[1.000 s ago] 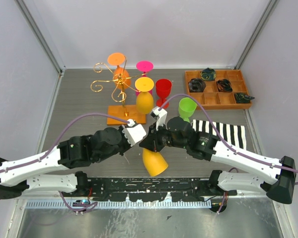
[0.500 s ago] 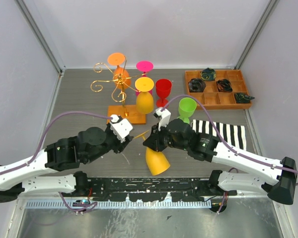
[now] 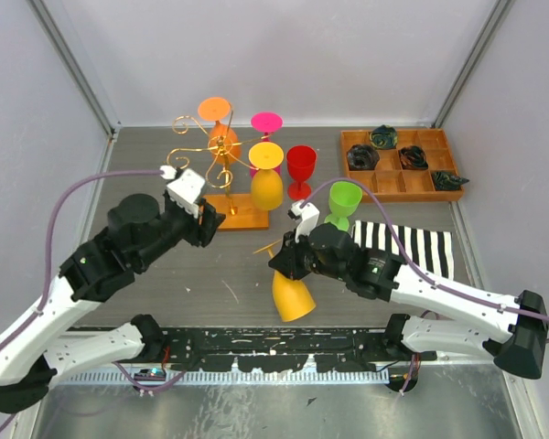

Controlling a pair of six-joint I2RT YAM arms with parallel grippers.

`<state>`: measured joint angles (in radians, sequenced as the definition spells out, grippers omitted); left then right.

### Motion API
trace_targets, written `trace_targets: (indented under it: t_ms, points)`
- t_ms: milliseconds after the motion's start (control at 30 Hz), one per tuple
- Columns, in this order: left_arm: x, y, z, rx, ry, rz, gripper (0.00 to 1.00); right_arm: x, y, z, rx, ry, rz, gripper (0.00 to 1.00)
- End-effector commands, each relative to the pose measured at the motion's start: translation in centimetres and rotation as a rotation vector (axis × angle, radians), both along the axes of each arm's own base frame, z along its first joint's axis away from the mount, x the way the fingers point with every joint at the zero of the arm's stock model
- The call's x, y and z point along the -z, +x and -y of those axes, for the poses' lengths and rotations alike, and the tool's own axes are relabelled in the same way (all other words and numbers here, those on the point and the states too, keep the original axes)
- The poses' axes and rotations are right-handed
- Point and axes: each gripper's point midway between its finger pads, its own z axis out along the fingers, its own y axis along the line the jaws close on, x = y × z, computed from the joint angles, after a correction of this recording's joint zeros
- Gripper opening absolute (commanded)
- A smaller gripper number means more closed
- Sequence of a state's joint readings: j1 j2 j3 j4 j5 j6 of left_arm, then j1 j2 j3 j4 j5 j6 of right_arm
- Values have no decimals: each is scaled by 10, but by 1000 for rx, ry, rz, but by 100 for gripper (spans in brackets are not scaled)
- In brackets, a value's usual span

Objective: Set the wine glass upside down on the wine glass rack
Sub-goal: Turn the wine glass upside down at the wine rack.

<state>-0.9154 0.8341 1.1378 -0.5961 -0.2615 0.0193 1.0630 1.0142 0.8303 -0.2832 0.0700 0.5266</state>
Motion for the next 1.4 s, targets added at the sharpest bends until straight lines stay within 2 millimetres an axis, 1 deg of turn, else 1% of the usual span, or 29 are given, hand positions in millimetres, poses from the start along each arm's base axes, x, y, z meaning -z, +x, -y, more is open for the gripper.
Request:
trace_targets:
  t_ms: [0,33,133,233,300,367,500,633,733,767,800,933,1000,1100,1200,1367]
  points:
    - [-51,1,-2,33,-128,36,61,-28,3,-8,-8,109,61,1]
    - [-58,4,-3,28,-138,38,61,-28,2,-8,-13,116,60,1]
    - [-71,18,-4,4,-144,32,61,-28,0,-9,-25,127,59,1]
    - [-85,32,-10,-42,-155,39,61,-27,-1,-9,-28,131,61,1]
    - [-91,42,-15,-76,-163,34,63,-30,0,-6,-18,139,72,1]
    - [-95,53,-19,-101,-172,33,63,-36,0,-5,-17,160,97,1]
    - [-102,72,-20,-114,-203,10,65,-54,6,-3,9,220,156,1]
    - [-106,92,-7,-77,-211,-18,64,-64,16,-3,38,239,220,1]
    - [-101,108,2,-76,-188,-39,62,-72,20,-3,41,242,271,1]
    - [-91,119,6,-87,-171,-63,61,-75,21,-3,36,251,286,1]
    - [-86,125,8,-94,-166,-76,60,-79,20,-4,28,260,301,1]
    - [-69,144,13,-116,-152,-118,56,-84,16,-4,4,314,355,1]
    - [-62,153,11,-148,-144,-142,55,-84,17,0,14,343,382,1]
    - [-58,163,7,-179,-159,-172,49,-84,18,5,33,381,429,1]
    - [-54,167,7,-182,-155,-185,46,-84,20,10,54,395,452,1]
    - [-49,173,3,-209,-137,-182,42,-83,23,6,53,377,460,1]
